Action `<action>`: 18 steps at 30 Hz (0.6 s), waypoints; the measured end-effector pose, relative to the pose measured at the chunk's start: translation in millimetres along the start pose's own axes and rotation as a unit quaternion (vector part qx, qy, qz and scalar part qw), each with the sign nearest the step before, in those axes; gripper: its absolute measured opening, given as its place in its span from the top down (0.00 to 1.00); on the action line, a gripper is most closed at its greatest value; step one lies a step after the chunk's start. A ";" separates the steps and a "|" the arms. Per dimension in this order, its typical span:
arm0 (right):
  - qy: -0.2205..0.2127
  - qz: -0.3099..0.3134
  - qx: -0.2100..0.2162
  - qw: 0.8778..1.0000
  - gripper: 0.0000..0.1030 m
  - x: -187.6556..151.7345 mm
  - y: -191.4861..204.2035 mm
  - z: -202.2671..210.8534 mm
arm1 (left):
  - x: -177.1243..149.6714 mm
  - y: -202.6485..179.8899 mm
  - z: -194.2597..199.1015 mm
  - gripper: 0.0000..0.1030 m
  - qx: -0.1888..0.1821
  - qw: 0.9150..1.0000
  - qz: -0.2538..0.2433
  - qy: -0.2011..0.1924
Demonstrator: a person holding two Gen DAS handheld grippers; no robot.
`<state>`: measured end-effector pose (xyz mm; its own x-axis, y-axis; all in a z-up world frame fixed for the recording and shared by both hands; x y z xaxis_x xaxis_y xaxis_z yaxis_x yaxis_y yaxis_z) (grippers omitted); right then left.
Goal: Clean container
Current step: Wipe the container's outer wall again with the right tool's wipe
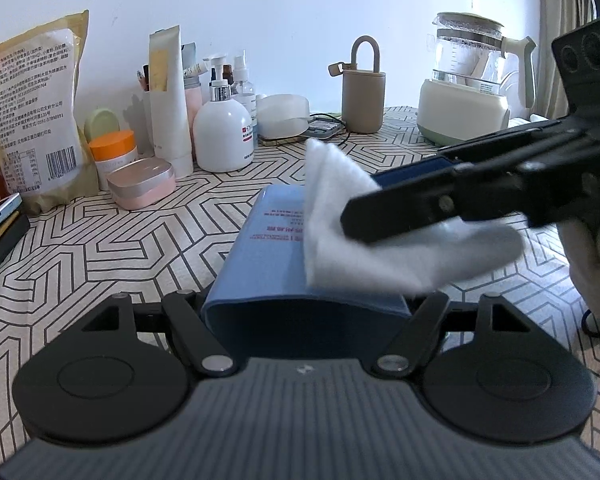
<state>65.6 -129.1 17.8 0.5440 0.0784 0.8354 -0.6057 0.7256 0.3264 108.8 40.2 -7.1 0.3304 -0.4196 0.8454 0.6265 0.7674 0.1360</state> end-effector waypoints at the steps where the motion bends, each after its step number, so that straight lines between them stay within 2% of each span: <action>1: -0.002 -0.008 -0.005 1.000 0.67 1.4 -4.5 0.8 | 0.4 -1.2 -0.8 0.28 0.000 1.000 0.000 0.000; 8: -0.005 -0.032 -0.030 0.999 0.67 2.5 -22.4 3.5 | -1.1 -1.5 0.2 0.28 0.001 1.000 -0.001 -0.001; 14: -0.004 -0.027 -0.028 0.999 0.60 1.4 -18.8 0.5 | 0.1 -4.2 -0.6 0.28 0.000 1.000 0.004 0.000; 18: 0.006 -0.046 -0.004 0.999 0.54 -0.7 -21.1 0.9 | -0.6 -2.4 -0.6 0.28 -0.005 1.000 0.014 0.001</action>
<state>77.6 -145.1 10.7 0.6045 0.0194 0.7964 -0.5483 0.7354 0.3982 107.4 38.3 -8.3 0.3504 -0.3987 0.8475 0.6232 0.7747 0.1069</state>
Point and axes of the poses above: each gripper's, at about its wrist camera, not at the fingertips, and z roughly against the way its jaws point, y to its left, x to its top, the point moved 4 cm from there along -z, roughly the way its jaws point, and after that the axes turned 11 degrees about -z, right-handed, at the moved point
